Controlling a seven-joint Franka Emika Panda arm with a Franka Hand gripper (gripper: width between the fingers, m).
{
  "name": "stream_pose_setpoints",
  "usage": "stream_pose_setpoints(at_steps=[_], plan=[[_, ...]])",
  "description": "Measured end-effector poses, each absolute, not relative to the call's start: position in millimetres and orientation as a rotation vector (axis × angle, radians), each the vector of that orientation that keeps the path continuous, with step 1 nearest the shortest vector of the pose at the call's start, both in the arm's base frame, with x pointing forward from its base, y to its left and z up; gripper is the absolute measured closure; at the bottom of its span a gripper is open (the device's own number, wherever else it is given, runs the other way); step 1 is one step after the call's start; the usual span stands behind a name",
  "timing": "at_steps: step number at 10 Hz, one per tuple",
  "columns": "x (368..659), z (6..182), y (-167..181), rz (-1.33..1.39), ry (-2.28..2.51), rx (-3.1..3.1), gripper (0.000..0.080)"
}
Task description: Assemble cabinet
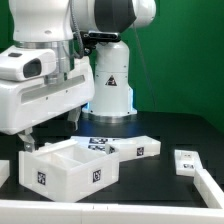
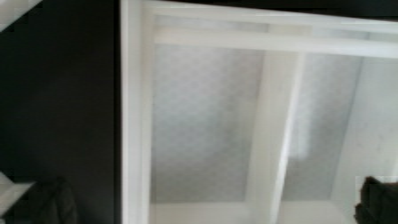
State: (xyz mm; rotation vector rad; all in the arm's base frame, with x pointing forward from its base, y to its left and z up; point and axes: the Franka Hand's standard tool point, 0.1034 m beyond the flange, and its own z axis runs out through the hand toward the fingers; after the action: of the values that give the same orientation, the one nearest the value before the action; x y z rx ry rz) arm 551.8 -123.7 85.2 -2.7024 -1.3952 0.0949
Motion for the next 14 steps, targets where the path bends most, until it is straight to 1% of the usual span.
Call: stream_pose_setpoints(at_steps=[2,3,5,6,7,9,11,12,13,14], plan=[[551.9,84.5,-123.8,0.096,-1.394,-2.703,0.0003],[557.9,84.6,-124.3,0.085,-1.394,-2.712,0.0003],[584.3,81.7,-126.1,0.050,-1.423,-2.720,0.0003],[592.4,77.2,-129.5,0.045,-1.421,-2.725,0.0003],[594.4,70.9,-131.5,0.049,-1.416,-2.725,0.0003],[590.4,54.5,-131.9,0.051,-1.409,-2.731,0.0003],[586.7,44.5,-133.4,0.054,-1.393,-2.732,0.0003],[587.2,45.0,-133.2,0.054,-1.395,-2.732,0.0105],[587.2,44.9,-133.0,0.054,-1.396,-2.732,0.0242],[587.0,44.7,-133.3,0.055,-1.395,-2.732,0.0242]])
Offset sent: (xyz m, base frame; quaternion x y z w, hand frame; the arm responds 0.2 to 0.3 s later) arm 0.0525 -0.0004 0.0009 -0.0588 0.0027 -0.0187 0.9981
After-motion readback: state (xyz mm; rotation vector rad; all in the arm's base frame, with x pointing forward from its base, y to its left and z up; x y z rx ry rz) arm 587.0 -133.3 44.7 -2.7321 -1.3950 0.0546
